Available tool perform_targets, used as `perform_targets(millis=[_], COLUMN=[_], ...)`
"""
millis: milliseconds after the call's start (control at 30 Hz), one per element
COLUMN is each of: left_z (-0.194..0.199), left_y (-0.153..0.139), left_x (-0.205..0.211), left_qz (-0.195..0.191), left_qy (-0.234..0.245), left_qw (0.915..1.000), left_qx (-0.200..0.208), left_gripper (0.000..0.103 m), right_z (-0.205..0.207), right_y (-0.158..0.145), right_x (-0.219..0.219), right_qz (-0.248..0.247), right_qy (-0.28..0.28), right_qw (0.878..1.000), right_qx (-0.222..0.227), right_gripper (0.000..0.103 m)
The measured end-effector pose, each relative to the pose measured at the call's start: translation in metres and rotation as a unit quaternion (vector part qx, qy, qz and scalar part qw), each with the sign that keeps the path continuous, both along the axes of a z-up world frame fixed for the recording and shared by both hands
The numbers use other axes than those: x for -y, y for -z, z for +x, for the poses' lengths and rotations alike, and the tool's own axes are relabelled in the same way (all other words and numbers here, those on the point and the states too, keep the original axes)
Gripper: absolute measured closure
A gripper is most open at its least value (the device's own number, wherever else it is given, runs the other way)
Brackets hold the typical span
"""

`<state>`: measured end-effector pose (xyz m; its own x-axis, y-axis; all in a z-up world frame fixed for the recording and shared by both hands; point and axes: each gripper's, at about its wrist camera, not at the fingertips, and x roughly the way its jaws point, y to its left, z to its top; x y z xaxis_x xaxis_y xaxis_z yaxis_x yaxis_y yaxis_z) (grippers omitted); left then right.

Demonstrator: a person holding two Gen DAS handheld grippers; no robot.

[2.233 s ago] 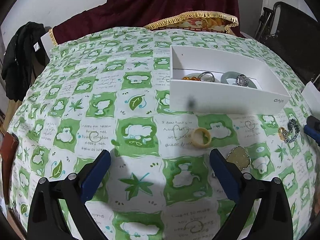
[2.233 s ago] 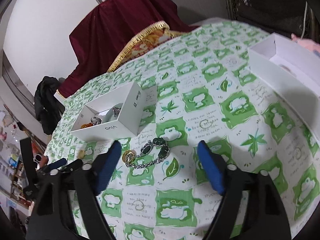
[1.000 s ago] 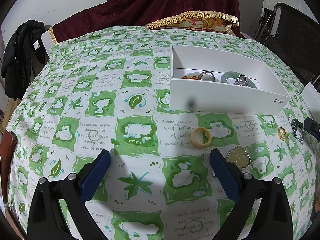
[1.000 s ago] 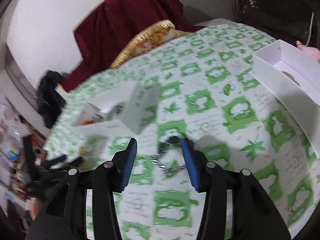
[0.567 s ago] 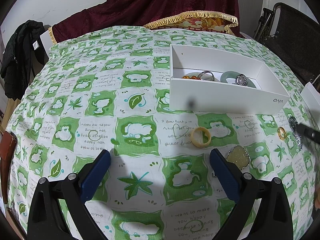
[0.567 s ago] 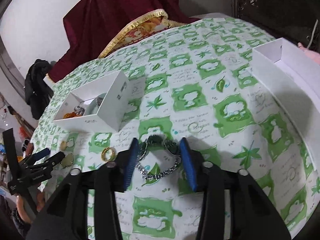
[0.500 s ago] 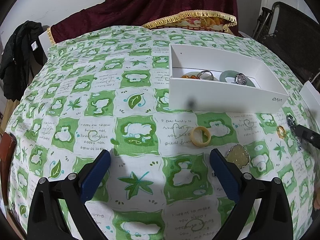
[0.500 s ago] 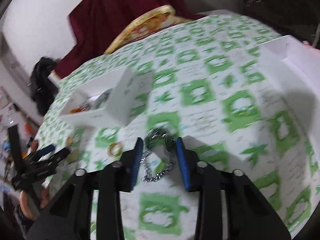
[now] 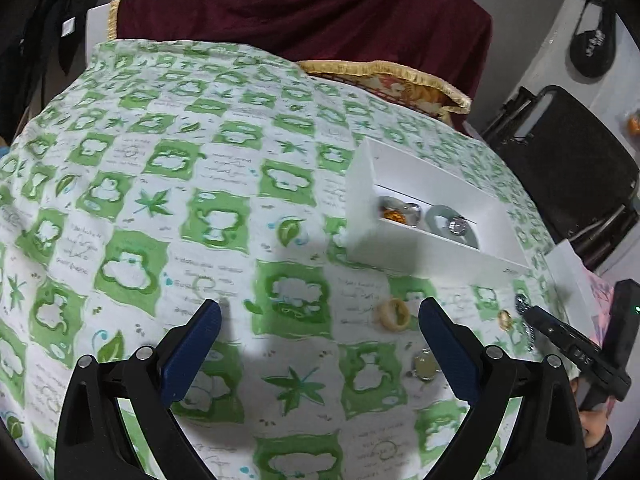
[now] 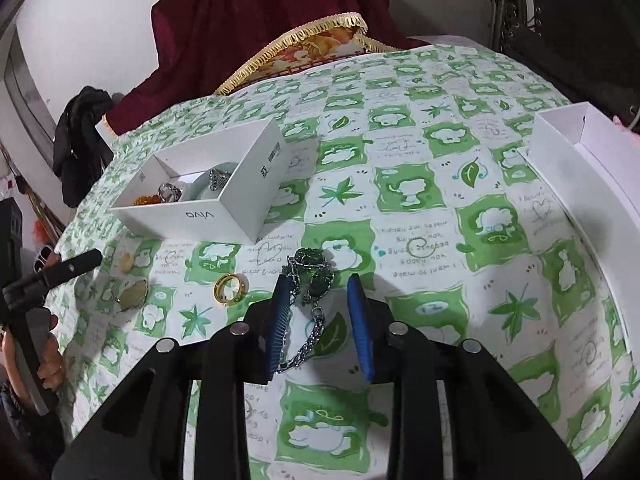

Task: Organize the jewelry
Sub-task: 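Lower the right tool onto the green-stone silver chain bracelet and close, then lift the chain bracelet with the right tool while the left tool grasps the pale jade pendant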

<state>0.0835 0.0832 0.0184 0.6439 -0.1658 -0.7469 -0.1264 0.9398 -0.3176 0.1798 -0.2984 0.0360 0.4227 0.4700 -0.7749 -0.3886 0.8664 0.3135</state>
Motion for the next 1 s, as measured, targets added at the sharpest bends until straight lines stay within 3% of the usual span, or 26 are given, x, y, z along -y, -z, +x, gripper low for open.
perform_targets(millis=[133,300,500,567,700,867,1000], left_z=[-0.001,-0.01,-0.014,-0.012,-0.007,-0.013,-0.018], left_y=[-0.006,-0.008,0.007,0.015,0.018,0.015,0.013], left_x=[0.028,0.059,0.112,0.119,0.11,0.119,0.127], left_qz=[0.044,0.066,0.165,0.185,0.162,0.171,0.181], left_qy=[0.037,0.095,0.162,0.172,0.166,0.183,0.186], left_qw=[0.9982,0.9929,0.9725,0.9674,0.9727,0.9679,0.9653], left_qx=[0.014,0.029,0.022,0.008,0.002,0.017,0.021], left_gripper=[0.004,0.004,0.009,0.018,0.027,0.077,0.081], right_z=[0.0,0.001,0.0,0.0,0.001,0.0,0.0], right_y=[0.001,0.001,0.001,0.001,0.001,0.001,0.001], right_x=[0.0,0.0,0.0,0.0,0.0,0.0,0.0], right_qz=[-0.003,-0.004,-0.004,-0.005,-0.007,-0.006,-0.005], right_qy=[-0.001,-0.001,-0.001,-0.002,-0.003,-0.003,-0.003], right_qw=[1.0,1.0,1.0,1.0,1.0,1.0,1.0], right_qx=[0.002,0.002,0.002,0.002,0.003,0.004,0.003], right_gripper=[0.074,0.074,0.073,0.073,0.072,0.072,0.072])
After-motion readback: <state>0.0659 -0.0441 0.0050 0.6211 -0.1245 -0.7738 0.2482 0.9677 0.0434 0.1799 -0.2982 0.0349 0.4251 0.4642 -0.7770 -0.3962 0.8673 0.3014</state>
